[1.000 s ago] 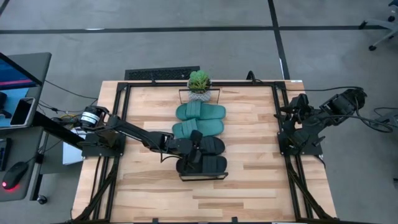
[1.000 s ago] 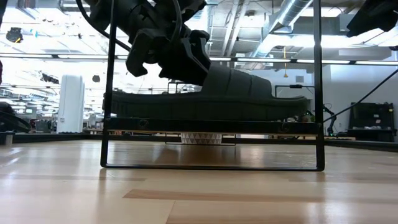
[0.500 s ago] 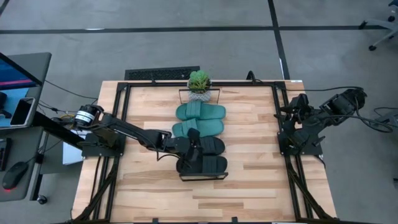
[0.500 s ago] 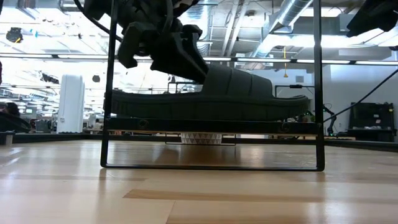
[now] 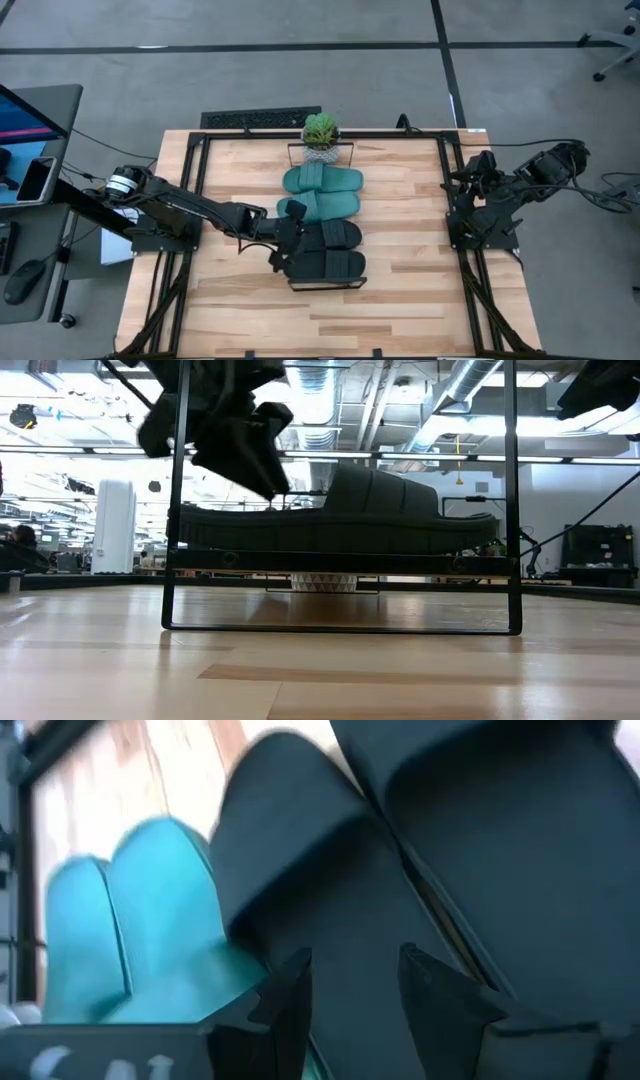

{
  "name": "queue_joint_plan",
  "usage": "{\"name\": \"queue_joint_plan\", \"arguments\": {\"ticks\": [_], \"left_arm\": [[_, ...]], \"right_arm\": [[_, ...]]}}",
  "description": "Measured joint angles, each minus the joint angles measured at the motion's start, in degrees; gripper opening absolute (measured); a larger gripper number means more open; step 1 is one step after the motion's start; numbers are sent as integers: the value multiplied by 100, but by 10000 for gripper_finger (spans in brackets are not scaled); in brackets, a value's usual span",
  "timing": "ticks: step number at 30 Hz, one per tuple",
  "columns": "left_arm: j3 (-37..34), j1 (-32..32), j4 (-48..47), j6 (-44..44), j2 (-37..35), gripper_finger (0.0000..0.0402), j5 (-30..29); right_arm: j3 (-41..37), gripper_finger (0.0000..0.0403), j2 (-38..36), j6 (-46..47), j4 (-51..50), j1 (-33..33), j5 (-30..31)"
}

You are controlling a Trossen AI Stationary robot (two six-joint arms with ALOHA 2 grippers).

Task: Pick and place slides into the shelf
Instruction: Return to Home Position

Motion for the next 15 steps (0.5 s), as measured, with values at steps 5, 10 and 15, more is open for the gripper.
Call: {"name": "queue_joint_plan", "arguments": {"ticks": [5,10,15], "left_arm": [[-2,-85,-370,81,-37,135,-22],[-4,-210,-763,312,-37,108,-12],[-6,-299,-867,334,-169,51,-11]], "right_arm": [[0,166,-2,2,-2,-2,0],[0,166,-1,4,-1,0,0],[0,166,-2,4,-2,0,0]]}}
